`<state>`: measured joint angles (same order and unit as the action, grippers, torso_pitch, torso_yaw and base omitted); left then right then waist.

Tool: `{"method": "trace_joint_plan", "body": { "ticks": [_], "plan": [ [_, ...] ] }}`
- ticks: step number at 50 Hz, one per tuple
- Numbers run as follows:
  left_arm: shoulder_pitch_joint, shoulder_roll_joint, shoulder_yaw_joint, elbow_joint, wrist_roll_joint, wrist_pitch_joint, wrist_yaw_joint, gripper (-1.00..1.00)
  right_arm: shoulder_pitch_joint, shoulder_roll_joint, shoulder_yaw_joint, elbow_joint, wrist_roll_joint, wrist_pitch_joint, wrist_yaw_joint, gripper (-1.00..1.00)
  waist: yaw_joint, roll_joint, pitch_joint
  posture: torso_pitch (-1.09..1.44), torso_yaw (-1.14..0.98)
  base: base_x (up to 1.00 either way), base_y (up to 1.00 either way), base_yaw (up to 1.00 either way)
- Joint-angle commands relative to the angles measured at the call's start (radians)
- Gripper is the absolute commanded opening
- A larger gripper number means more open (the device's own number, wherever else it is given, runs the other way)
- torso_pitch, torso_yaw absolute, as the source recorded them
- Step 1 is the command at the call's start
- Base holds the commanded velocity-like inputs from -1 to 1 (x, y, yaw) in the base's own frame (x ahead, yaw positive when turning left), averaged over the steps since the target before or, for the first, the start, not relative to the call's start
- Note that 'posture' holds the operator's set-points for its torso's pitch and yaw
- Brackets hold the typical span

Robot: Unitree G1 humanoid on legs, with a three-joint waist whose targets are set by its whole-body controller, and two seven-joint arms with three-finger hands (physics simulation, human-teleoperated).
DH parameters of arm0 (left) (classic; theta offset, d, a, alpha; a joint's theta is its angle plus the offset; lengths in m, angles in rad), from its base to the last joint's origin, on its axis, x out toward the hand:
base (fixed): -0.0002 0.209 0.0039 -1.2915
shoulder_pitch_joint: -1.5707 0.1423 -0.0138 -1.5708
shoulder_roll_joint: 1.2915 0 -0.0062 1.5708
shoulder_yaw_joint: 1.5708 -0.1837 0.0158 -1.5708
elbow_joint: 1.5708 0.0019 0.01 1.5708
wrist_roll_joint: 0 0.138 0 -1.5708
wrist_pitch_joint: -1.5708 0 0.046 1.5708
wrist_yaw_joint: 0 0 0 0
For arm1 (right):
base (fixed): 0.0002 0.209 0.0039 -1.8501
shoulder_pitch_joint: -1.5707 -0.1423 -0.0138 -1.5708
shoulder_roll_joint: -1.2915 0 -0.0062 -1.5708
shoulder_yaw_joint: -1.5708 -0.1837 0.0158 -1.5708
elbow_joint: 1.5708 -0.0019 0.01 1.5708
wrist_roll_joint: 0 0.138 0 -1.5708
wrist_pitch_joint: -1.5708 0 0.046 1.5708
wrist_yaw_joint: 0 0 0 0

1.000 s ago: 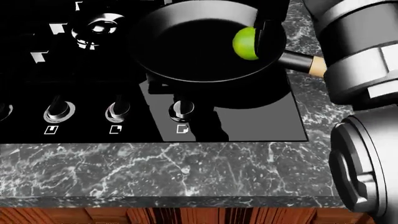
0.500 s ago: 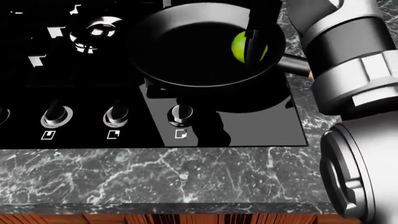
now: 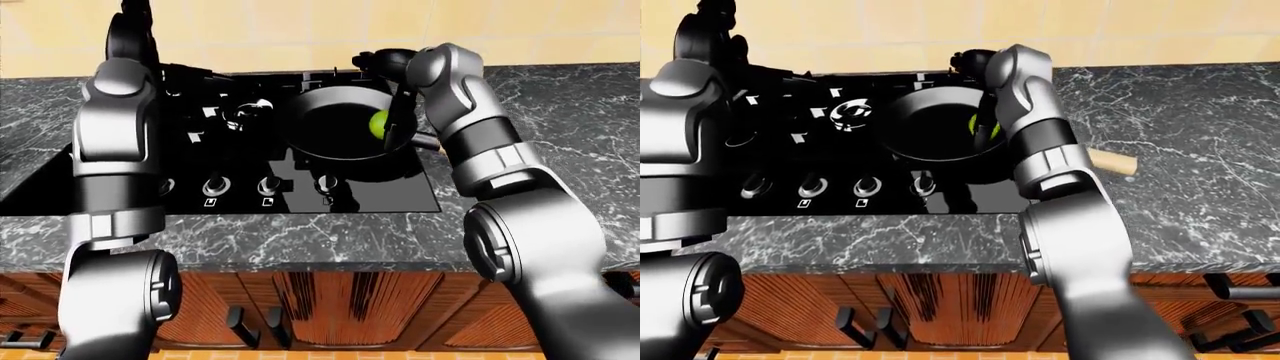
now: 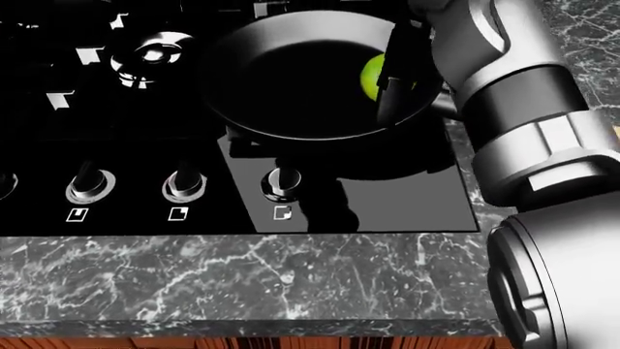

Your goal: Pick the lime from the pan and place it in the bowl.

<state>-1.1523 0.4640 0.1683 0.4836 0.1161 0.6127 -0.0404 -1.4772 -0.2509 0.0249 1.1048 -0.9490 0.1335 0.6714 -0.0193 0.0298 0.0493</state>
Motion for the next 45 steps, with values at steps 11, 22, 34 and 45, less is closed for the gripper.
{"method": "trace_joint_plan", "body": {
  "ticks": [11,22,34,45],
  "plan": [
    [-0.045,0.008,0.001,-0.024,0.007,-0.033,0.008,1.0,0.002,-0.009,-0.005,-0.053,0.002,0.017,-0.033,1.0,0.002,0.001,-0.035,0.0,0.0,0.0,0.0,0.0],
    [-0.048,0.0,-0.003,-0.036,0.012,-0.023,0.006,1.0,-0.056,-0.036,-0.023,-0.027,0.024,0.035,-0.071,1.0,0.004,0.0,-0.033,0.0,0.0,0.0,0.0,0.0],
    [-0.045,0.004,0.002,-0.039,0.011,-0.022,0.005,1.0,-0.045,-0.03,-0.003,0.002,0.0,0.04,-0.14,1.0,0.005,-0.001,-0.035,0.0,0.0,0.0,0.0,0.0],
    [-0.047,0.005,0.002,-0.037,0.009,-0.021,0.006,1.0,-0.051,-0.027,-0.005,0.041,-0.015,0.042,-0.247,1.0,0.007,-0.001,-0.036,0.0,0.0,0.0,0.0,0.0]
  ]
}}
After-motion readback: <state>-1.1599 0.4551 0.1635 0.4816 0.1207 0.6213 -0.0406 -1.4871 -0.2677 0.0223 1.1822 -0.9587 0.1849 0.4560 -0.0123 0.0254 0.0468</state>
